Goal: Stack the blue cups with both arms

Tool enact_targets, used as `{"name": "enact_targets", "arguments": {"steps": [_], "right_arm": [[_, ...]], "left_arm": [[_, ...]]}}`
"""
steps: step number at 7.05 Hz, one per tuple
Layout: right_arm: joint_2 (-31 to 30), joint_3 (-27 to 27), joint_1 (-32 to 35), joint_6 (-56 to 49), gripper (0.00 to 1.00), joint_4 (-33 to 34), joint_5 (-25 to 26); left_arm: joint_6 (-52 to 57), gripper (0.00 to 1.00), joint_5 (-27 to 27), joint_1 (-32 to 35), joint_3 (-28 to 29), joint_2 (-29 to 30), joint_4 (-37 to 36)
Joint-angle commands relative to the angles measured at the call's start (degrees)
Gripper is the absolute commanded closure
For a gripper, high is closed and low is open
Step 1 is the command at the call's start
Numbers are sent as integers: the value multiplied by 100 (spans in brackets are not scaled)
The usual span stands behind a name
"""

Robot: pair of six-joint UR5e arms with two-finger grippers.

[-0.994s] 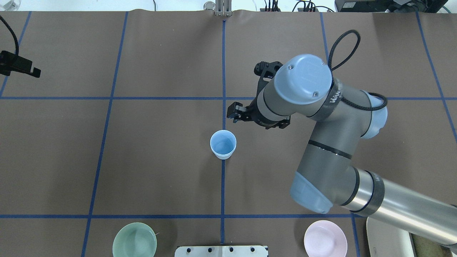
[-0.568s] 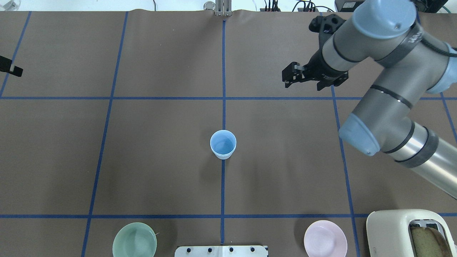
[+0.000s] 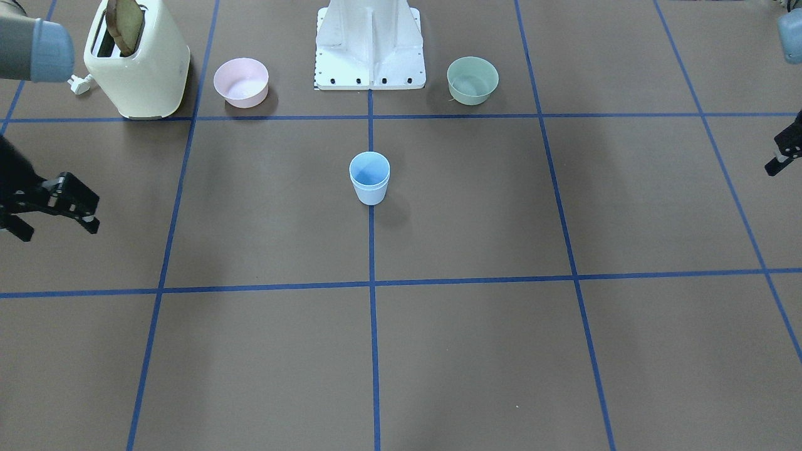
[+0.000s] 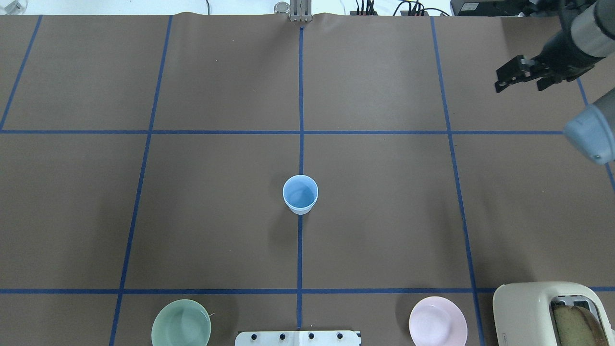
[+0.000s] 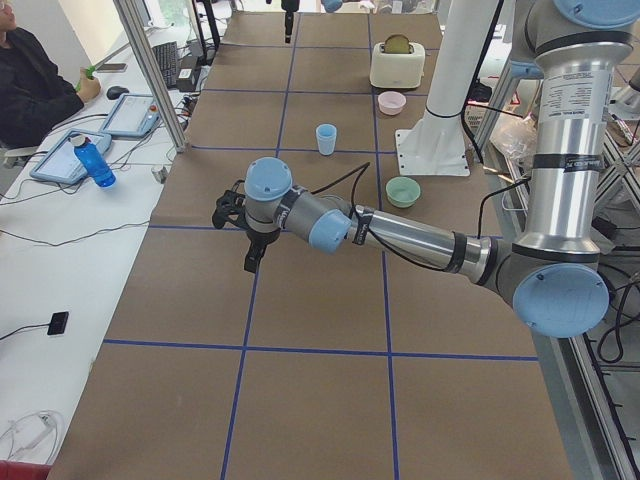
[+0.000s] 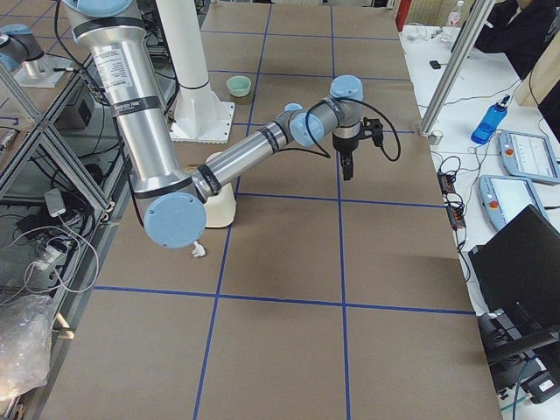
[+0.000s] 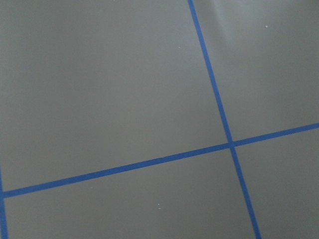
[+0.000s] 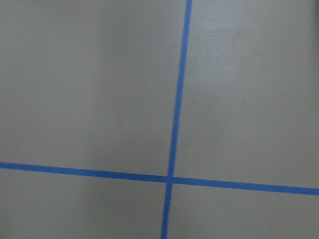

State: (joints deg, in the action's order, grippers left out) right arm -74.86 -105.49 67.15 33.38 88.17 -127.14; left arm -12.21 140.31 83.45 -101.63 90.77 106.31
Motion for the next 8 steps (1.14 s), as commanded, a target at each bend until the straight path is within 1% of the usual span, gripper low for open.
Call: {"name": "enact_targets", "arguments": {"steps": [1, 2, 3, 4, 8], "right_arm": [[-518, 387, 902, -1390, 0, -10, -528], [-660, 572, 1192, -1979, 0, -2, -549], [-774, 635, 1326, -2167, 0, -2, -549], [-863, 696, 1397, -2239, 0, -2, -557], [-899, 609, 1398, -2266, 0, -37, -479]], "left_arm": [[656, 2, 330, 400, 354, -129, 39], [693, 2, 339, 540, 372, -268, 48], [693, 2, 339, 593, 390, -287, 39], [693, 2, 330, 603, 364, -427, 83], [676, 2, 260, 646, 503, -481, 162]]}}
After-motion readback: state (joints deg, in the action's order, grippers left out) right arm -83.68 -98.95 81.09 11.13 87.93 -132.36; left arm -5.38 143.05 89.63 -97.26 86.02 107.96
